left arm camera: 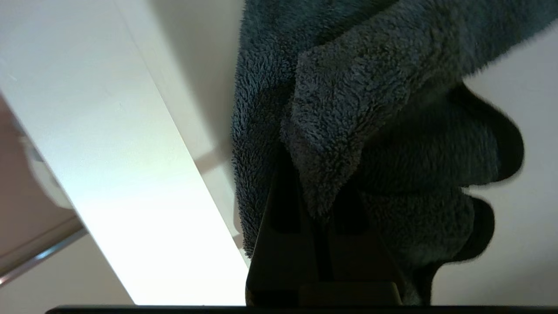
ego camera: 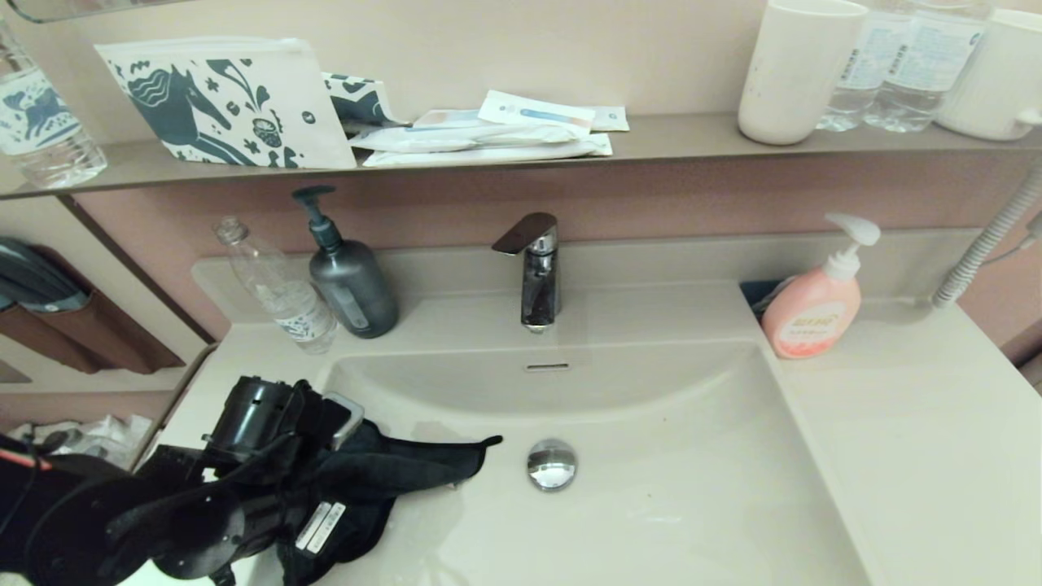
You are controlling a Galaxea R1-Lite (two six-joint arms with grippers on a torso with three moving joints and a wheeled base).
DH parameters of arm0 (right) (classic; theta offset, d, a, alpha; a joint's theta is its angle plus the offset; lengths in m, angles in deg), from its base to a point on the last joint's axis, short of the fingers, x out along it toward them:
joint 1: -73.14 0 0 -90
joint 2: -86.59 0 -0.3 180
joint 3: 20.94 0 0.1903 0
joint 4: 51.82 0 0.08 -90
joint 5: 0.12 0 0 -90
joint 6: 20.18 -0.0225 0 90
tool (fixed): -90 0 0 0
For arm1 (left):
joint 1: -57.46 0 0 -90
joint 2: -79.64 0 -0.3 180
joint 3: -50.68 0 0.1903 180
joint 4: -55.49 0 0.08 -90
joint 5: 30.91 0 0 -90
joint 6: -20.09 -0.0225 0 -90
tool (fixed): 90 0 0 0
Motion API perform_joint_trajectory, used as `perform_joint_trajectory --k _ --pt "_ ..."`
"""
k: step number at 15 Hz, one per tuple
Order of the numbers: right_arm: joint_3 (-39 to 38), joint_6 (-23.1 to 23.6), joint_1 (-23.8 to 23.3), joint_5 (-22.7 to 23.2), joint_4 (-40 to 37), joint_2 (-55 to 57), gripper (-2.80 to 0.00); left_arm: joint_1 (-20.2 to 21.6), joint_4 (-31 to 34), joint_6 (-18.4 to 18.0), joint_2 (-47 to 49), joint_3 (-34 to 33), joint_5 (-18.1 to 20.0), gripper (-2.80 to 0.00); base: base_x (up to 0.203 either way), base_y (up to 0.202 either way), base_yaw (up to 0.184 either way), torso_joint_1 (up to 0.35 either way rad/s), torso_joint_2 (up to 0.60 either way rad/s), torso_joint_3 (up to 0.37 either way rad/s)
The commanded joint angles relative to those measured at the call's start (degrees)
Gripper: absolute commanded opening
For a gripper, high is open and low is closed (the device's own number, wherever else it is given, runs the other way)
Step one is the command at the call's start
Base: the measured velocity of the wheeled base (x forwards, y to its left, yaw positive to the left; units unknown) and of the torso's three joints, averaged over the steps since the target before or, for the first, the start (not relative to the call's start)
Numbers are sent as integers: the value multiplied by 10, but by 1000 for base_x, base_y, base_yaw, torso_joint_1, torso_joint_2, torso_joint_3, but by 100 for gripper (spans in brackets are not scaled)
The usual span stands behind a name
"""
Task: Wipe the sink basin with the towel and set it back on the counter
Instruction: Wipe the sink
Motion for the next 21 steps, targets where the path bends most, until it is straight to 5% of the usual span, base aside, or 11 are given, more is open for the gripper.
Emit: perform_joint_trajectory --k 1,14,21 --pt "0 0 1 0 -1 1 -280 1 -16 -5 37 39 -6 -280 0 0 0 0 0 0" --pt "0 0 2 0 0 1 -280 -21 20 -53 107 223 -6 -280 0 0 0 0 0 0" --pt "0 0 1 0 -1 1 -280 -17 36 -49 49 134 -4 -280 0 0 0 0 0 0"
